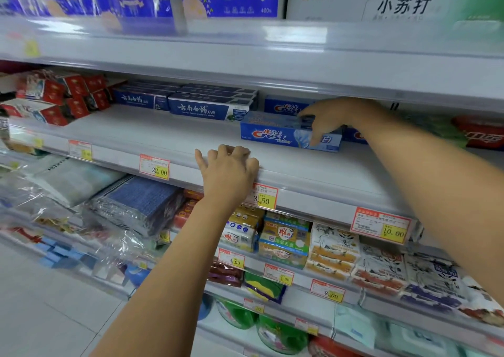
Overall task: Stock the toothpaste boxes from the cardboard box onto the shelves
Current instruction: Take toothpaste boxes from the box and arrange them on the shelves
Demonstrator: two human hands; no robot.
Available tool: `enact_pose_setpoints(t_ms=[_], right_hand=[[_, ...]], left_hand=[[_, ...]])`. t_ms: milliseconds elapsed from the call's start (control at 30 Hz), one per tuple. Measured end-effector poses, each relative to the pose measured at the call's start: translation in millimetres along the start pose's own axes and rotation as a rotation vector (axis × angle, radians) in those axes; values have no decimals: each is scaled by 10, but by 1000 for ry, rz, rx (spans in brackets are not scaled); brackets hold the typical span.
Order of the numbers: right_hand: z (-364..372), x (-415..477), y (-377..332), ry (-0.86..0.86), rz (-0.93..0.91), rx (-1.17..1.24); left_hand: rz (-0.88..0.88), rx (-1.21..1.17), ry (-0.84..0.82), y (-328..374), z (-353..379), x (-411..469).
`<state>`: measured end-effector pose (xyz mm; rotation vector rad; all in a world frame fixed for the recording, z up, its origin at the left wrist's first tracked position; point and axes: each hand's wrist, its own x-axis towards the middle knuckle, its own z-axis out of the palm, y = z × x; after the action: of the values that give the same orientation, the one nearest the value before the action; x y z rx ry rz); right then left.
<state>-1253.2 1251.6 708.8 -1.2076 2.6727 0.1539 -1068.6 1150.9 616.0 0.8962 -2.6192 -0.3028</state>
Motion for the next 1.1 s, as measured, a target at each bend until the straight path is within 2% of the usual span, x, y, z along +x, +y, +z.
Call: enact_pose_setpoints(t_ms=[300, 567, 833, 967, 1100], right_hand=[[70, -21, 23, -17, 141, 180], [42, 91, -209, 77, 108, -7], [131, 208, -5, 177, 128, -99], [262, 191, 91, 371, 130, -59], [423, 138, 138, 571, 270, 2]], left_hand=[[-16, -14, -9, 12, -9, 0], [-12, 1, -12, 11, -5, 7], [-11, 10, -12, 2, 7, 9], [-8, 14, -6, -1, 21, 17], [-11, 27, 8, -1, 39, 27]])
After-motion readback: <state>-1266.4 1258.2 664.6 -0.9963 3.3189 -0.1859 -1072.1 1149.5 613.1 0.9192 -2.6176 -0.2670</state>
